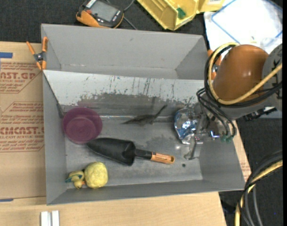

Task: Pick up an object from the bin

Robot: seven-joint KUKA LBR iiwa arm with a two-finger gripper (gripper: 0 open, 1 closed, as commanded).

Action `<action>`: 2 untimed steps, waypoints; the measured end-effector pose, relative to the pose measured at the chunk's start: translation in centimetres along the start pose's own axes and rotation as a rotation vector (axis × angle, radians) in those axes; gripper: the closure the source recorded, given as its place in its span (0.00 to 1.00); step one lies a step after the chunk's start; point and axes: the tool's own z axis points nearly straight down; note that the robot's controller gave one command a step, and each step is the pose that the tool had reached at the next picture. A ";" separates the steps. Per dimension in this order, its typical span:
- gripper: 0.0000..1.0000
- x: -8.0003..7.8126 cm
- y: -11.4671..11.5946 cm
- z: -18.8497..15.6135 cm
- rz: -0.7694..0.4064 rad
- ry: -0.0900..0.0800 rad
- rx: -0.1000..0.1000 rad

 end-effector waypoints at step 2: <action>0.00 2.4 6.7 13.6 0.147 -0.007 -0.001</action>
Offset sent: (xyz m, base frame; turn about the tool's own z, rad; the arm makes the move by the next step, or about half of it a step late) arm -0.0261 0.0669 -0.1375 0.1482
